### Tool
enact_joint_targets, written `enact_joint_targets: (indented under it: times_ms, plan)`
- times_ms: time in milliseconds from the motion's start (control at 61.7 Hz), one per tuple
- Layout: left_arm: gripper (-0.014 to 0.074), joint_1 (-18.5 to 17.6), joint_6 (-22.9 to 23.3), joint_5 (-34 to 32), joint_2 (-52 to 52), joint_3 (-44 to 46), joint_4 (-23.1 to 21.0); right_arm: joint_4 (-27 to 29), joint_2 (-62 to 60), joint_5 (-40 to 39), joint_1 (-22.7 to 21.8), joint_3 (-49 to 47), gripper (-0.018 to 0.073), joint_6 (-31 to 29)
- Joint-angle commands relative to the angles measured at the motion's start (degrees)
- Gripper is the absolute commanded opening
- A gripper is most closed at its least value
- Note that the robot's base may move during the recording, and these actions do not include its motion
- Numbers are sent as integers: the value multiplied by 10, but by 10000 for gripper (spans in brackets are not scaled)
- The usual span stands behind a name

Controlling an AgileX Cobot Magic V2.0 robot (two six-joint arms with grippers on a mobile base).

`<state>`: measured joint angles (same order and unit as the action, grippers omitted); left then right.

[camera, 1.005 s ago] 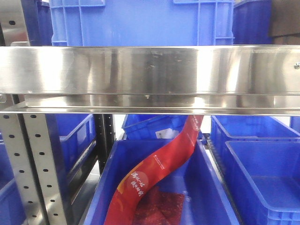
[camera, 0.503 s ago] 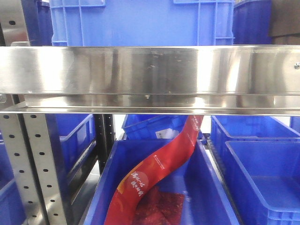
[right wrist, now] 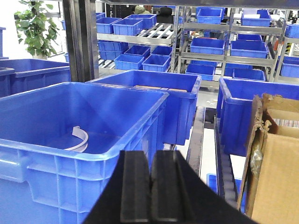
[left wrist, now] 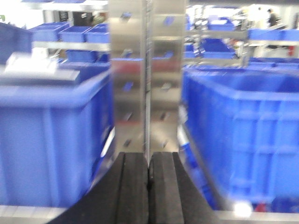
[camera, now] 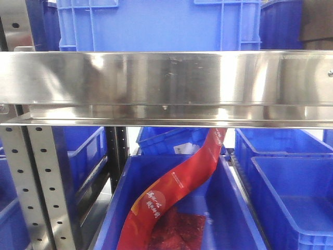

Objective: Grab PVC pipe and place in blue bin

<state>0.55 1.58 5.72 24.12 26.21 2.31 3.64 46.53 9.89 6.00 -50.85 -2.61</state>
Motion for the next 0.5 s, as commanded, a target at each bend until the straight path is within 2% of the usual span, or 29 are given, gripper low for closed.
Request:
enact_joint_targets:
  times_ms: [0,146,486]
  plan:
    - [-111,16,1,-7,-26,-24,-1,-4,-5,-9,-3,2,-169,-5]
    - [-111,44,1,-6,-63,-58,-6,-4,-5,-9,-3,2,-169,-5]
    - [-111,45,1,-10,-104,-152,-10,-4,-5,-9,-3,2,-169,-5]
